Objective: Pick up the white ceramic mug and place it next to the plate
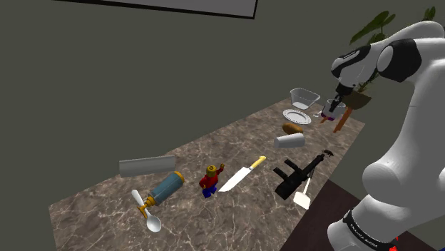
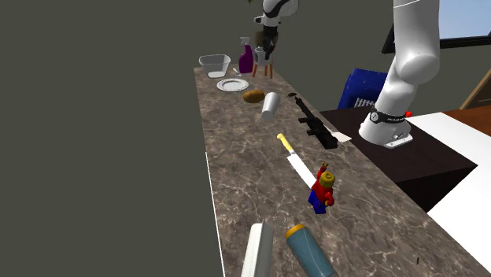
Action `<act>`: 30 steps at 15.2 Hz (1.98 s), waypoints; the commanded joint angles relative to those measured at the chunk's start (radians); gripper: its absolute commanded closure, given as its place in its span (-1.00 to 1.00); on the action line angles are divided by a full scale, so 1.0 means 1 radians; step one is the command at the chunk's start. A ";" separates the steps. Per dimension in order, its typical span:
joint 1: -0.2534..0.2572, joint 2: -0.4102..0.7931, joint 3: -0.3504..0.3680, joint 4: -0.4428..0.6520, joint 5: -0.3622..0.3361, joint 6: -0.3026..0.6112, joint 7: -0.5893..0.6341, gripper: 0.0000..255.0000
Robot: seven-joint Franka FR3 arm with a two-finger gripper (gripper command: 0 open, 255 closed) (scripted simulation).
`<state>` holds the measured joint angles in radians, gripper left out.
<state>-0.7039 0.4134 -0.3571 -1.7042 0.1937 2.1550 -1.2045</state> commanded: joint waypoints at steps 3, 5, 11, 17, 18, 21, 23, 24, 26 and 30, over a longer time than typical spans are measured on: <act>-0.006 0.028 0.006 -0.016 0.013 0.042 -0.011 1.00; -0.008 0.040 0.009 -0.025 0.020 0.063 -0.015 1.00; -0.015 0.082 0.020 -0.048 0.040 0.125 -0.029 1.00; -0.024 0.128 0.034 -0.062 0.062 0.184 -0.044 1.00; -0.026 0.137 0.037 -0.064 0.065 0.194 -0.046 1.00; -0.031 0.162 0.045 -0.067 0.076 0.222 -0.053 1.00; -0.035 0.180 0.050 -0.068 0.084 0.240 -0.058 1.00; -0.036 0.186 0.052 -0.068 0.086 0.246 -0.060 1.00; -0.036 0.186 0.052 -0.069 0.086 0.246 -0.060 1.00; -0.036 0.186 0.052 -0.068 0.086 0.246 -0.060 1.00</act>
<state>-0.7396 0.5982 -0.3046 -1.7733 0.2799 2.3995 -1.2642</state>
